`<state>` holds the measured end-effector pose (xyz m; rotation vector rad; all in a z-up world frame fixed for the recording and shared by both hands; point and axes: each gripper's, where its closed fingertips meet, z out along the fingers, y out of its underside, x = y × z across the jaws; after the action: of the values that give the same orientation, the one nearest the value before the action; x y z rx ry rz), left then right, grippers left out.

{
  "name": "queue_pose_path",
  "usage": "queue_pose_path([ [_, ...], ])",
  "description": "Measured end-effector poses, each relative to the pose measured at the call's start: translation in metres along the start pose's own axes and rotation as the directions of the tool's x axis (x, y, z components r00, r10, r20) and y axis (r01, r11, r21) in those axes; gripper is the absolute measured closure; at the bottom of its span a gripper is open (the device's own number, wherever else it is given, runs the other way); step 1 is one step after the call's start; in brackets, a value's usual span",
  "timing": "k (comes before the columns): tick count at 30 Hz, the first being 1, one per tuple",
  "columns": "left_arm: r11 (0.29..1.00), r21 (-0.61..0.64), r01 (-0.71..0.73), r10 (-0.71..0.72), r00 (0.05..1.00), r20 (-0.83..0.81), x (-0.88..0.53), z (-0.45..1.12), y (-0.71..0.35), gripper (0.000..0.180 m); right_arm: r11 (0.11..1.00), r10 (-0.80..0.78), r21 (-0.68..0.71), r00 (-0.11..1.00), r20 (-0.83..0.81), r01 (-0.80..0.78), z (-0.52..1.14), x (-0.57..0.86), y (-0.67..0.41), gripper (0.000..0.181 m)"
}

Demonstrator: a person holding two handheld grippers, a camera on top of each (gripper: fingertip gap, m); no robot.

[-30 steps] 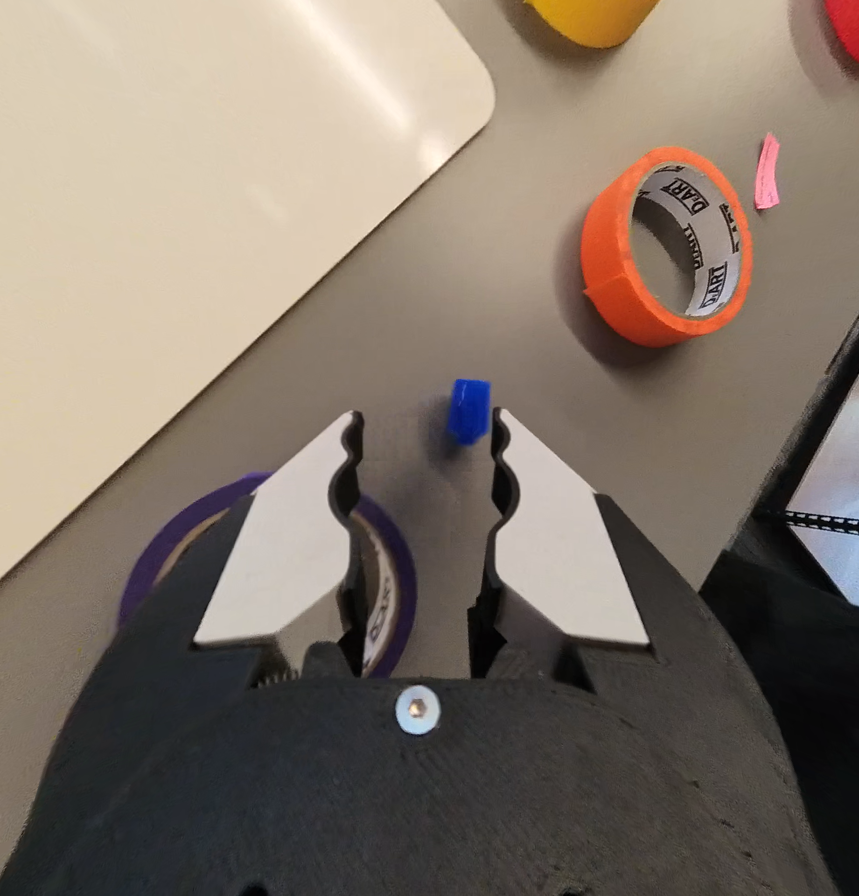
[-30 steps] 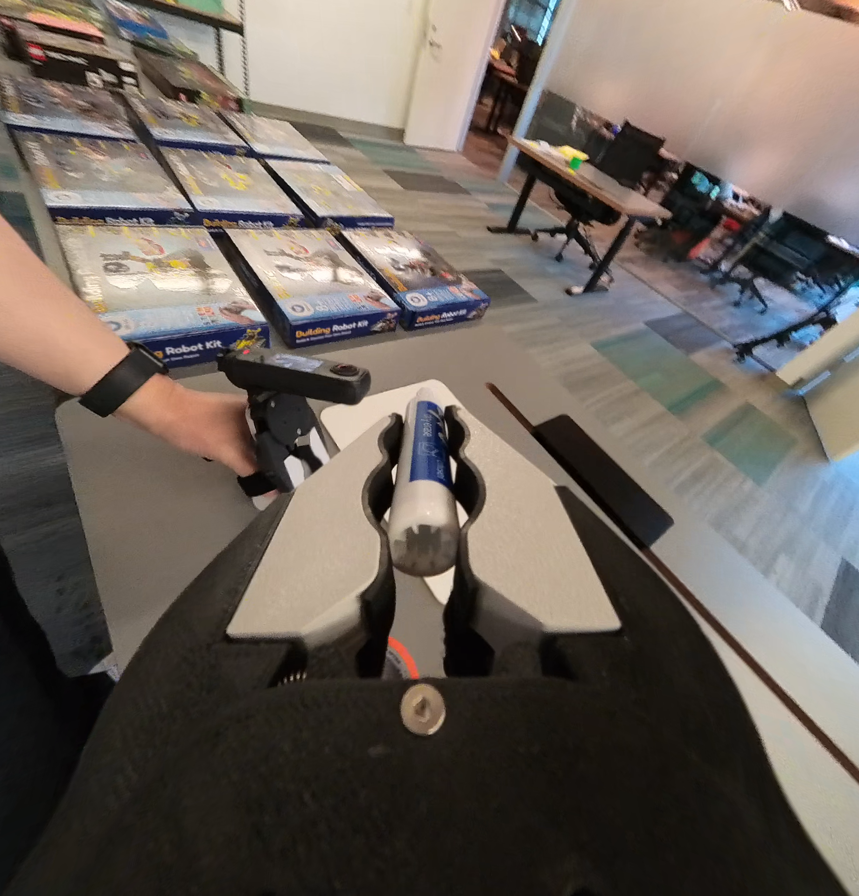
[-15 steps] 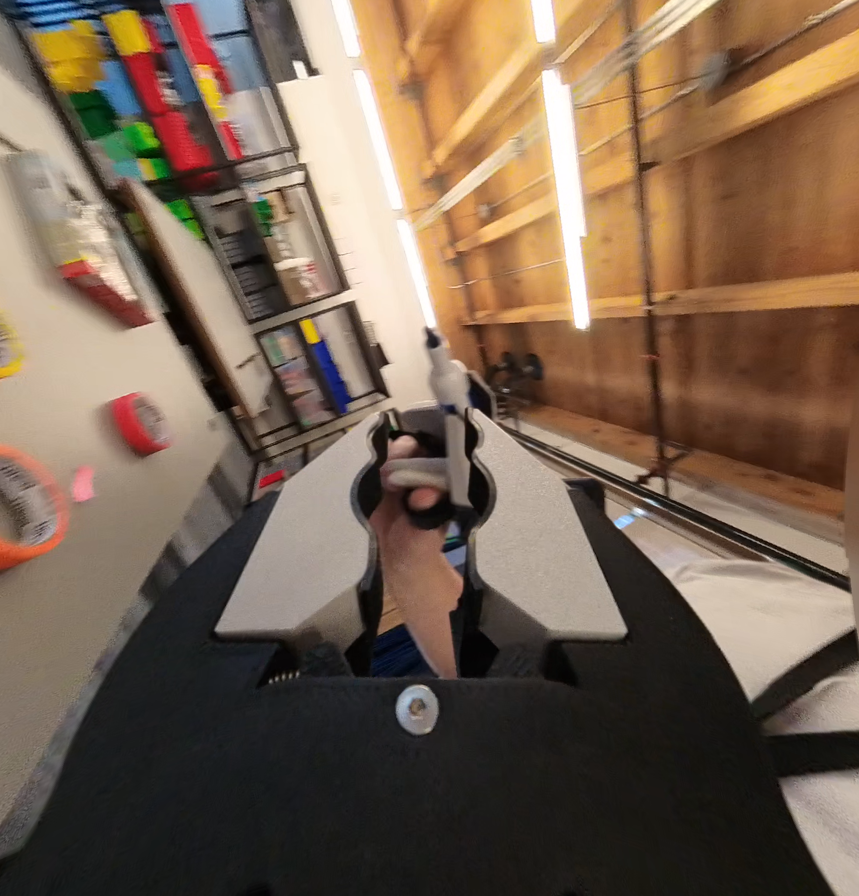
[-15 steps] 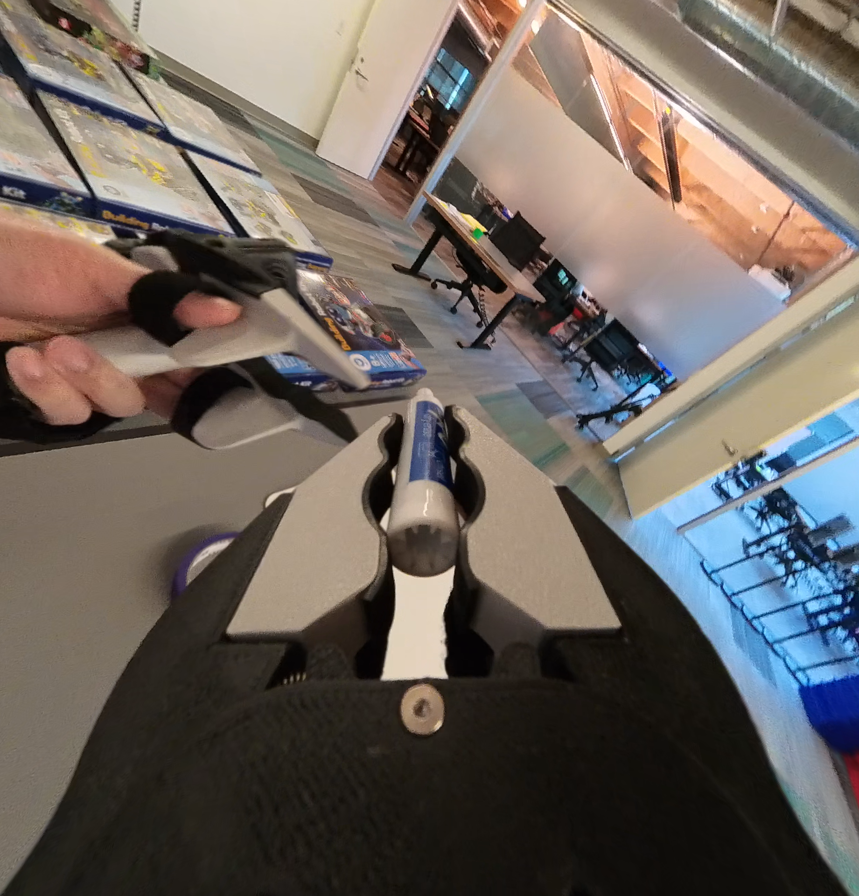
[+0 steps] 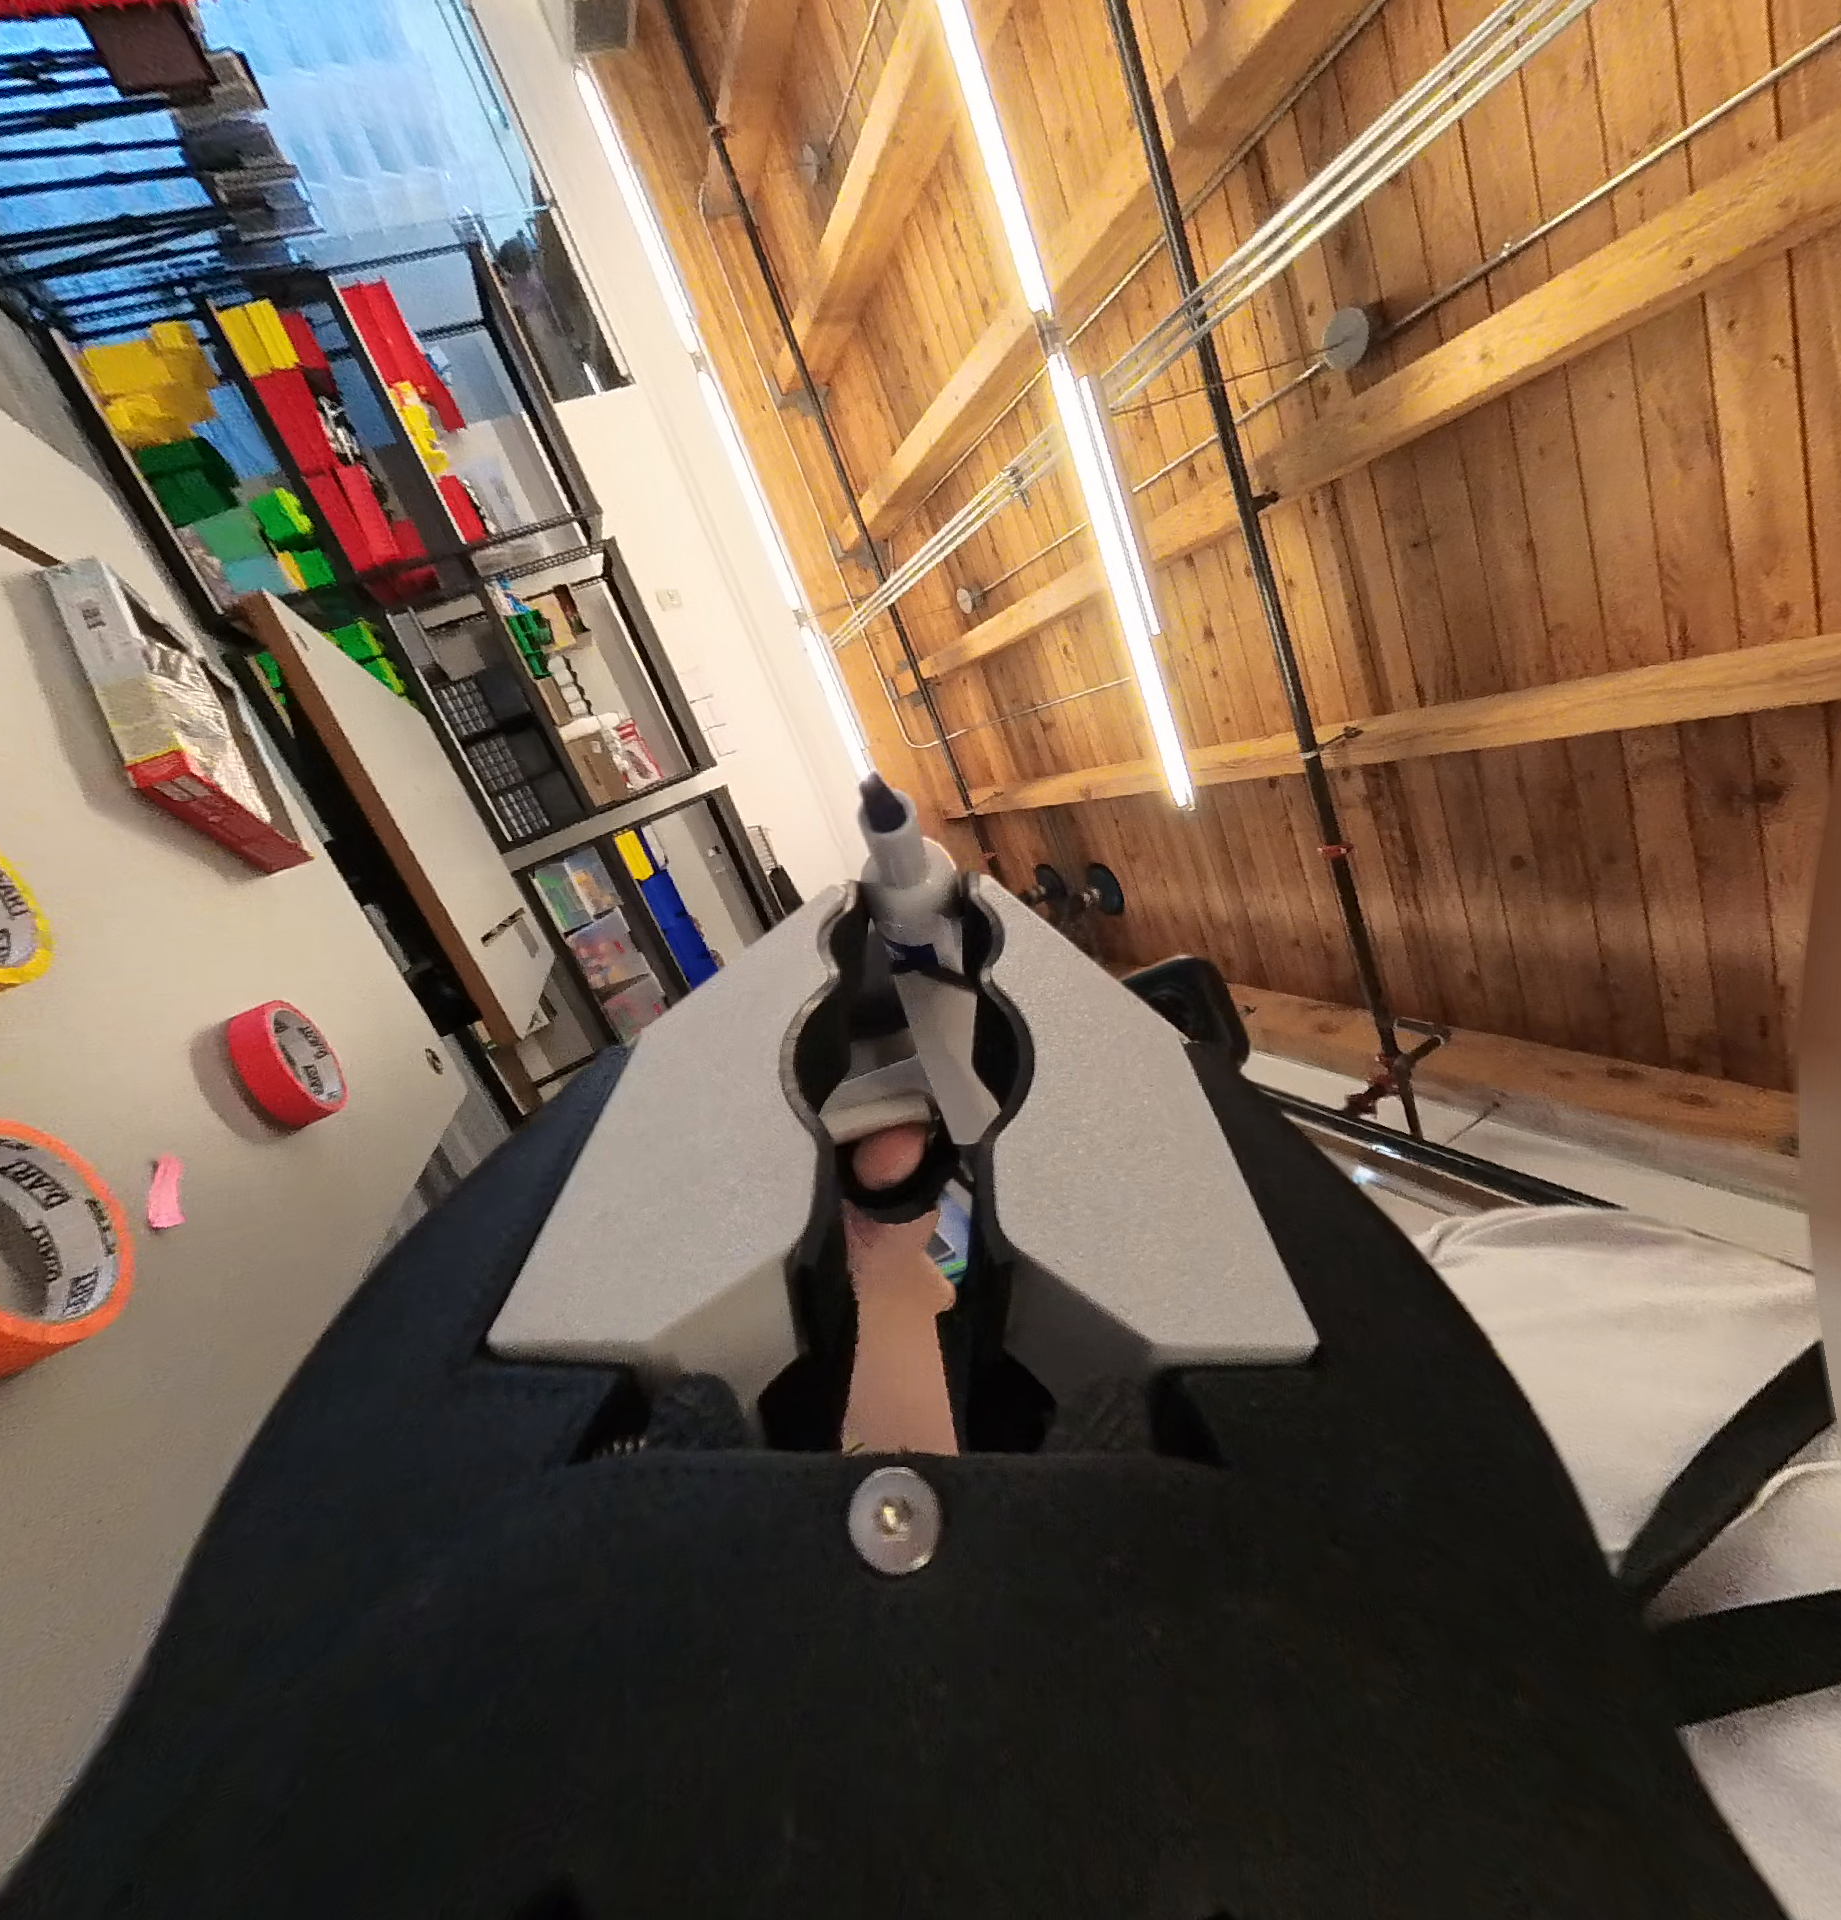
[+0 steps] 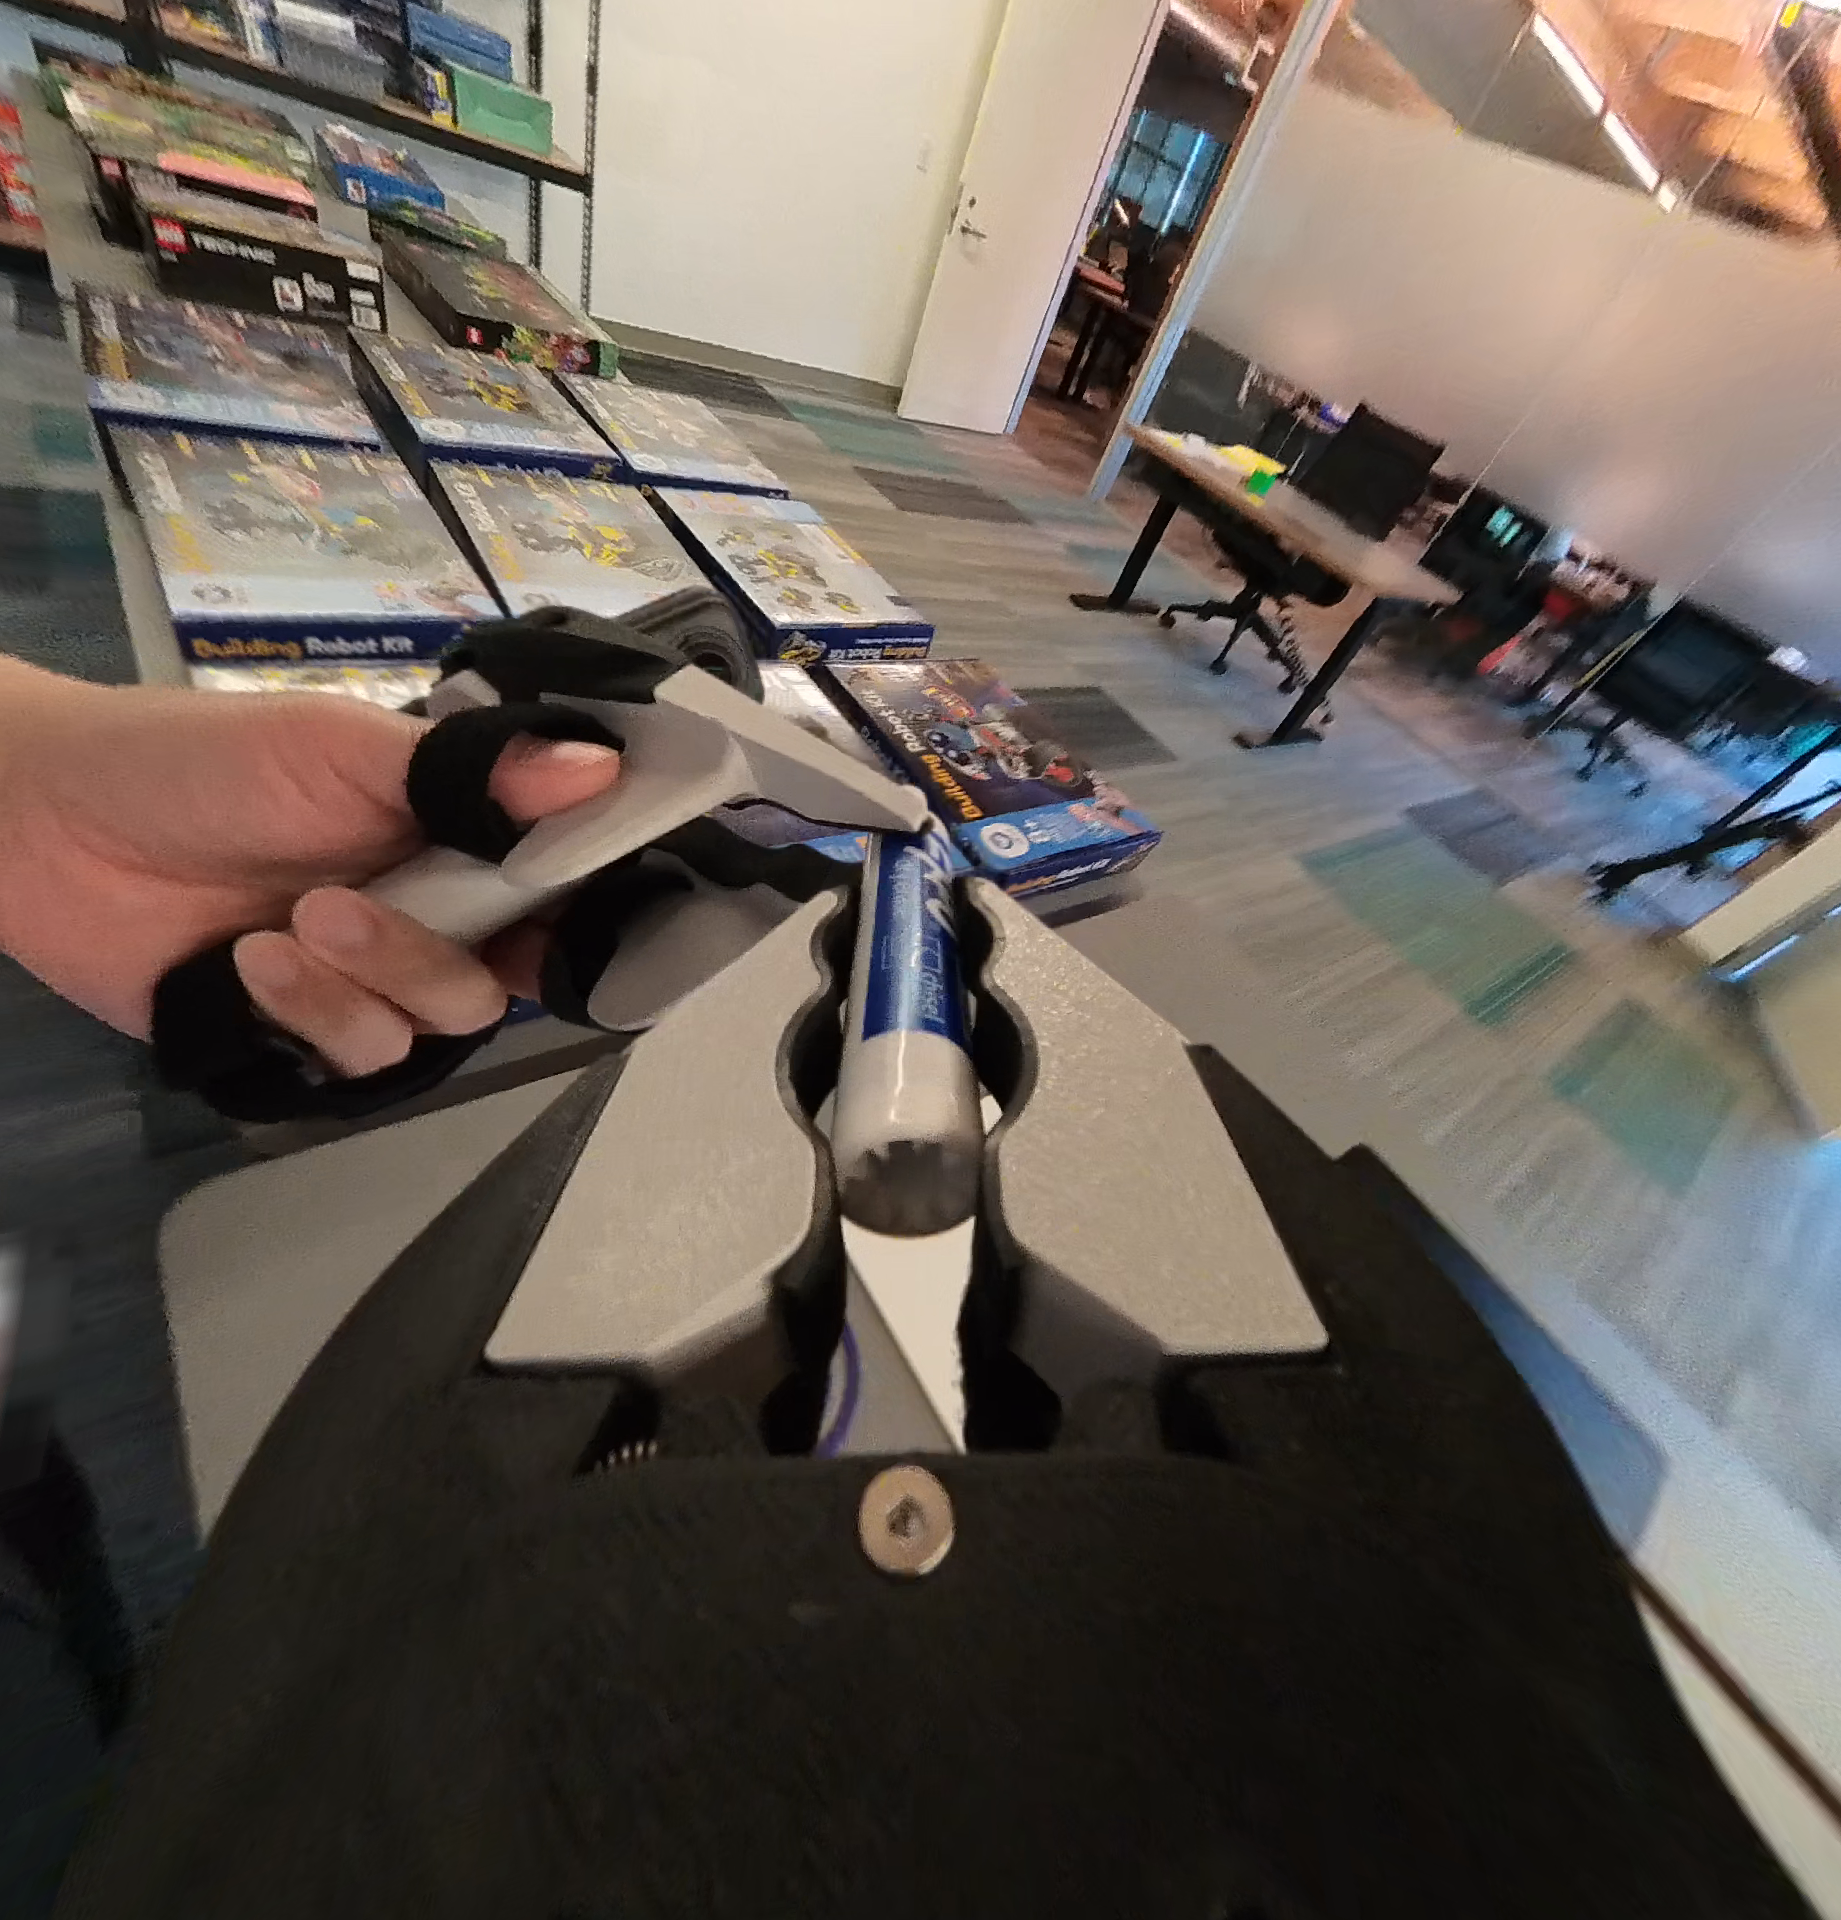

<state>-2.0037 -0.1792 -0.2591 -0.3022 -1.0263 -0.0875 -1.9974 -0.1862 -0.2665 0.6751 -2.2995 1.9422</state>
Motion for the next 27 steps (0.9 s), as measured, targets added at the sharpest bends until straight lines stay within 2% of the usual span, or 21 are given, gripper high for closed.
queue_pose_path([
  [7,1.0,0.024,0.013,-0.014,1.0,0.028,-0.022,0.009,-0.005,0.164,0.988,0.152,0.028,0.987,0.054,-0.154,0.002,0.013,0.017,0.165],
  [13,0.997,0.065,0.048,-0.054,0.995,0.086,-0.056,0.02,-0.018,0.165,0.94,0.329,0.051,0.936,0.128,-0.337,0.009,0.037,0.041,0.164],
  [25,0.986,0.155,0.056,-0.083,0.982,0.171,-0.125,0.014,-0.05,0.165,0.954,0.291,-0.025,0.905,0.309,-0.298,0.044,0.063,0.104,0.164],
  [27,0.989,0.148,0.014,-0.044,0.978,0.205,-0.142,0.007,-0.053,0.164,0.954,0.296,-0.048,0.9,0.32,-0.297,0.052,0.062,0.12,0.164],
])
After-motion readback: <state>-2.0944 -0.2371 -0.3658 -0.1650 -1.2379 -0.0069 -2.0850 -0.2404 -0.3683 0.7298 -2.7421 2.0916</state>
